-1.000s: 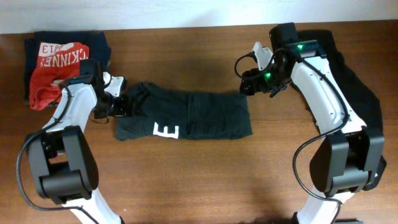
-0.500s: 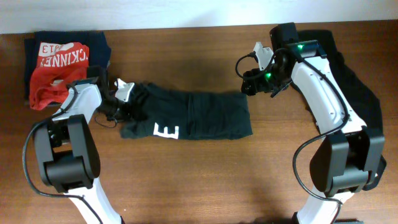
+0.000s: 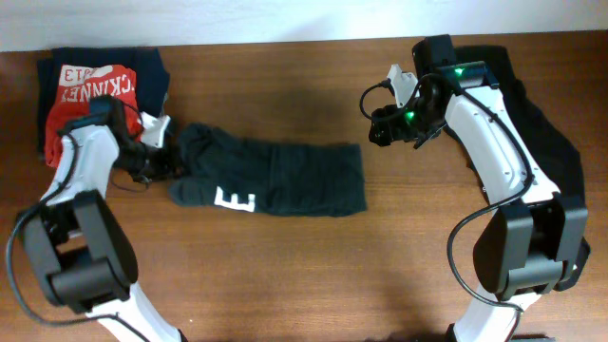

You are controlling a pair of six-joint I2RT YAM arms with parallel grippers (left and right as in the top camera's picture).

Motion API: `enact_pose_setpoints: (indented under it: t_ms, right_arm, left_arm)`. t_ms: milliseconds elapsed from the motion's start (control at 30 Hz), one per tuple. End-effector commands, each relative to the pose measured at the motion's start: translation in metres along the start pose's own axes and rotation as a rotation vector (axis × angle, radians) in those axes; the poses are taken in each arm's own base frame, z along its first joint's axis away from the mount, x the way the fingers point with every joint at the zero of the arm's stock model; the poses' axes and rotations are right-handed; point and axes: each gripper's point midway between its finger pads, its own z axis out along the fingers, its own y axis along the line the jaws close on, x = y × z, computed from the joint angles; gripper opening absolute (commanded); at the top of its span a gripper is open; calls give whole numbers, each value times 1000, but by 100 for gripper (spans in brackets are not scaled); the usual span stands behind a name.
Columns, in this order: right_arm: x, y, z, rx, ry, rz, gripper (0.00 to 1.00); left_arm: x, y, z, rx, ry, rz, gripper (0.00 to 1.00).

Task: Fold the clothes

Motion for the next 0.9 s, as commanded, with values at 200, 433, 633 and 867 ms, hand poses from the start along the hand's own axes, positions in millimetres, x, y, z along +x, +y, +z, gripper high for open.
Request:
enact_pose_setpoints:
  t_ms: [200,433,633,867]
  right_arm:
    - [-4,-5,-3,15,-12,-6,75]
    - [-5,-13,-6,20,-23,14,74]
    - [-10,-47,-23,-8,-71,136,74]
    - [-13,-91,-52,-99,-164,268,74]
  left_arm:
    - [-20,-83,-16,47,-66,196,0]
    - [-10,-165,21,102,-10,381,0]
    - [-6,-222,42,147,-21,490,0]
    - [11,-266,57,187,-4,572,0]
